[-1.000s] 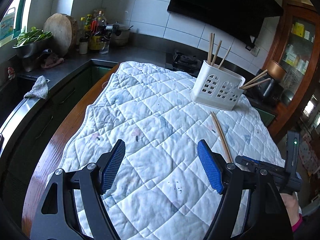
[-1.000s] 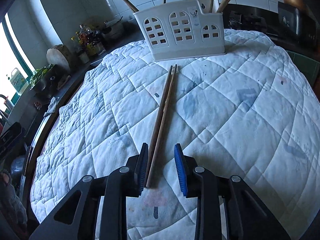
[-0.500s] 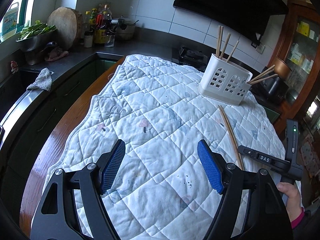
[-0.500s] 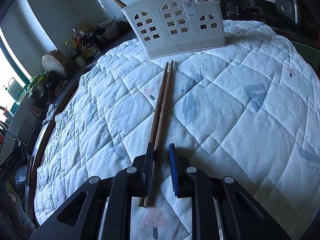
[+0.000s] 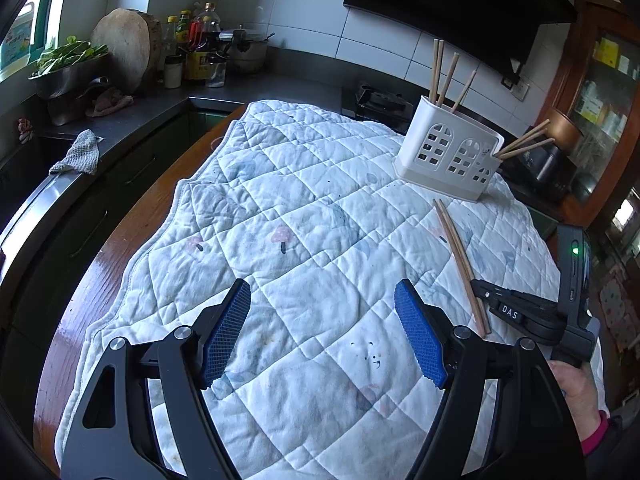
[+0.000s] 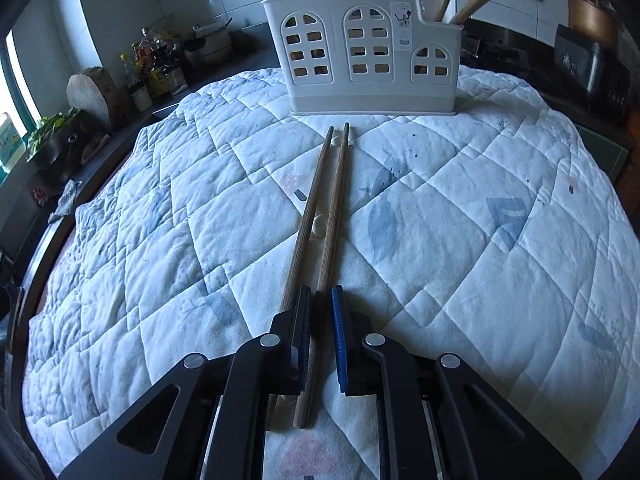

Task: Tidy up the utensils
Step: 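Move both open tools back toward the last two chopsticks, then close the right tool on one loose wooden chopstick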

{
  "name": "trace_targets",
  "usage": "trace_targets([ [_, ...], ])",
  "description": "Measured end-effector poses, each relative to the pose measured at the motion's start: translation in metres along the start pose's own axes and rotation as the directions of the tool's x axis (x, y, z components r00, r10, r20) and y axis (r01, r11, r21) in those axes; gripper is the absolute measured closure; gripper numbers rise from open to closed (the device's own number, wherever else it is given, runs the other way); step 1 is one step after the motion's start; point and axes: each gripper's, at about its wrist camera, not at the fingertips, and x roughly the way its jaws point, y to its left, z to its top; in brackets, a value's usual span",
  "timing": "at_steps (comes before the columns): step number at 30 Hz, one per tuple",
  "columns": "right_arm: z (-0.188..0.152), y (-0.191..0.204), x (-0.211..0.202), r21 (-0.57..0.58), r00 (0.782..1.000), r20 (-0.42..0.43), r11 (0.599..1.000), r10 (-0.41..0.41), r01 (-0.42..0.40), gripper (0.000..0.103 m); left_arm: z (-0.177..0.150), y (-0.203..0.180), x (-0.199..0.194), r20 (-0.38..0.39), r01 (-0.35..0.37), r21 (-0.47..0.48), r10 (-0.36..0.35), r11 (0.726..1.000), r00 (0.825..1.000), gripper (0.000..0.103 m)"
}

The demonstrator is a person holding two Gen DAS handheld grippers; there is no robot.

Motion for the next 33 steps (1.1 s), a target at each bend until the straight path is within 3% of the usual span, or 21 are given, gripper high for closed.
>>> trace_targets([
  [10,-0.006,0.01,-0.003,-0.066,0.998,0.018,0.996,-0.059,0.06,0.094,-0.004,-0.007,-0.002,-0.008,0.008,0.007,-0.007,1.0,1.0,0.029],
  [17,-0.009,-0.002,-0.017,-0.02,0.999,0.049,1.0,-0.02,0.021,0.096,-0.008,-0.019,0.003,-0.021,0.017,0.035,-0.016,0.999,1.0,0.029],
  [27,-0.015,-0.032,-0.083,0.03,0.979,0.201,0.999,0.009,-0.015,0.096,-0.017,-0.075,0.029,-0.096,0.122,0.111,-0.112,0.986,0.989,0.031],
  [30,-0.015,-0.042,-0.104,0.032,0.968,0.249,0.999,0.011,-0.02,0.097,-0.02,-0.102,0.04,-0.126,0.158,0.15,-0.14,0.976,0.982,0.046],
  [33,-0.013,-0.053,-0.12,0.033,0.959,0.282,0.999,0.016,-0.027,0.097,-0.022,-0.126,0.055,-0.149,0.18,0.174,-0.155,0.968,0.977,0.051],
])
